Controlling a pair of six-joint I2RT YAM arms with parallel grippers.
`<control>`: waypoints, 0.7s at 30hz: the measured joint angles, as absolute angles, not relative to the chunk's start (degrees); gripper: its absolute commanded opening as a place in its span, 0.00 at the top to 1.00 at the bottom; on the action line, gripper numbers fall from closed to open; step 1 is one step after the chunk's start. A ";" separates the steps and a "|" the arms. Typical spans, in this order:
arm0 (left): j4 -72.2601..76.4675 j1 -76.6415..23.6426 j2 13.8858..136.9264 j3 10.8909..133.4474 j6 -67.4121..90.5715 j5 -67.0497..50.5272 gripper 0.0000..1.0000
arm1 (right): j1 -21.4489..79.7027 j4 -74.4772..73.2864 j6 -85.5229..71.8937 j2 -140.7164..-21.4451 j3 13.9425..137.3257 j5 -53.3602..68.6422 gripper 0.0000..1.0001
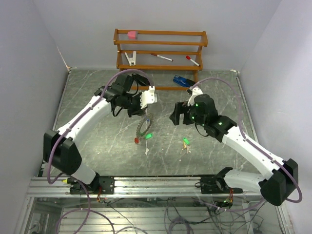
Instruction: Put the keys on the keyring
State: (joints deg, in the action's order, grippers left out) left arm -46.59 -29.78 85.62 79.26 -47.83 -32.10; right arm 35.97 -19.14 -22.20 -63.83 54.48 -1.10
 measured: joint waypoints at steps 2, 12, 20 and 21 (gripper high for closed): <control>-45.80 -28.40 87.79 79.22 -48.27 -31.97 0.93 | 35.62 -20.12 -23.03 -65.12 53.10 -1.15 0.15; -41.69 -26.24 101.78 93.67 -46.54 -33.47 0.93 | 32.49 -21.78 -25.39 -63.57 51.11 -4.86 0.14; -34.83 -27.03 109.12 100.62 -43.22 -33.65 0.93 | 28.75 -23.83 -25.43 -60.88 51.11 -6.90 0.14; -34.22 -27.11 109.71 100.79 -43.00 -33.65 0.93 | 28.75 -24.10 -25.43 -60.88 51.11 -6.90 0.14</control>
State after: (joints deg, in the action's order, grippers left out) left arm -34.22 -27.11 109.71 100.79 -43.00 -33.65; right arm 28.75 -24.10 -25.43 -60.88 51.11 -6.90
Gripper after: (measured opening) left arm 0.083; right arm 0.862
